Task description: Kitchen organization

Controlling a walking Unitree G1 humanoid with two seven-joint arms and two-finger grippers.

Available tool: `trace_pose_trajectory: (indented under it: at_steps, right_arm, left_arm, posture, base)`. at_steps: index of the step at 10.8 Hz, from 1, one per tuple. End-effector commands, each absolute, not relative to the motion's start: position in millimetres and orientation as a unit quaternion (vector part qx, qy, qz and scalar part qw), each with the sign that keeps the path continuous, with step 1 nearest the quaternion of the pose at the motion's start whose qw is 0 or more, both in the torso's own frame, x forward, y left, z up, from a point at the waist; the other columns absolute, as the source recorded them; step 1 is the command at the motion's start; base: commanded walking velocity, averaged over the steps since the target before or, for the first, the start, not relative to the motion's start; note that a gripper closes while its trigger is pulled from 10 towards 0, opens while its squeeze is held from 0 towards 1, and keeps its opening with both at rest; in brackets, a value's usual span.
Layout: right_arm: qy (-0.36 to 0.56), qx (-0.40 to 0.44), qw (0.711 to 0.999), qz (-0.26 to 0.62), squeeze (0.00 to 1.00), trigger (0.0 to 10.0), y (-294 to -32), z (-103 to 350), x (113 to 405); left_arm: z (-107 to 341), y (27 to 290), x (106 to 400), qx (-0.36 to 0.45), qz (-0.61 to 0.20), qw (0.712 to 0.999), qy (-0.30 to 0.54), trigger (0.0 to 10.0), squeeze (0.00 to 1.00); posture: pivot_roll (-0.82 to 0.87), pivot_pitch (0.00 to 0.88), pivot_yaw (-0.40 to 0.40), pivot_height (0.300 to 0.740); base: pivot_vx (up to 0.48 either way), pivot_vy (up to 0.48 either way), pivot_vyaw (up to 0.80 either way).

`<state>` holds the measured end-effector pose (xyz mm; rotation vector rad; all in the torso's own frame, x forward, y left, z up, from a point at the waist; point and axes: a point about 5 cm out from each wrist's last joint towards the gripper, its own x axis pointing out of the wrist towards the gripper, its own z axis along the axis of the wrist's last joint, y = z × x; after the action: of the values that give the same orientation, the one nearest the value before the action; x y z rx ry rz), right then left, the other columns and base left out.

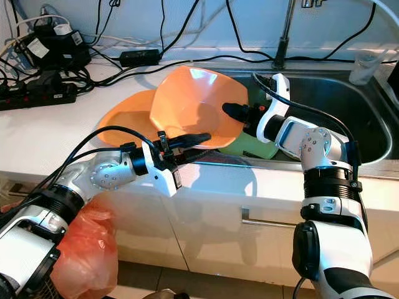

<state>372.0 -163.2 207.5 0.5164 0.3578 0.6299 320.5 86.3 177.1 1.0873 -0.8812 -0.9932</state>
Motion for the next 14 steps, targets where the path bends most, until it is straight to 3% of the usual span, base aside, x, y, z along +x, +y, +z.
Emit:
trace_pose_trajectory:
  at_steps: [1, 6, 9, 12, 14]
  right_arm:
    - [0.178, 0.249, 0.900, 0.311, 0.00, 10.0, -158, 205, 371]
    - [0.172, 0.241, 0.909, 0.294, 0.00, 10.0, -169, 205, 374]
    - [0.136, 0.233, 0.928, 0.256, 0.00, 10.0, -180, 214, 382]
    - [0.127, 0.224, 0.934, 0.247, 0.00, 10.0, -181, 213, 383]
    - [0.123, 0.224, 0.937, 0.239, 0.00, 10.0, -182, 210, 384]
  left_arm:
    - [202, 82, 321, 0.456, -0.411, 0.654, -0.444, 10.0, 1.00]
    - [203, 82, 316, 0.401, -0.417, 0.683, -0.445, 10.0, 1.00]
    - [209, 81, 310, 0.343, -0.427, 0.704, -0.452, 10.0, 1.00]
    - [216, 88, 309, 0.337, -0.424, 0.713, -0.445, 10.0, 1.00]
    - [220, 87, 313, 0.307, -0.414, 0.744, -0.425, 10.0, 1.00]
  posture:
    - [-0.11, 0.000, 0.115, 0.740]
    - [-0.11, 0.000, 0.116, 0.740]
    - [-0.10, 0.000, 0.112, 0.740]
    - [-0.10, 0.000, 0.108, 0.740]
    - [-0.10, 0.000, 0.111, 0.740]
  base:
    - [0.000, 0.000, 0.00]
    - [0.000, 0.000, 0.00]
    - [0.000, 0.000, 0.00]
    - [0.000, 0.000, 0.00]
    - [0.000, 0.000, 0.00]
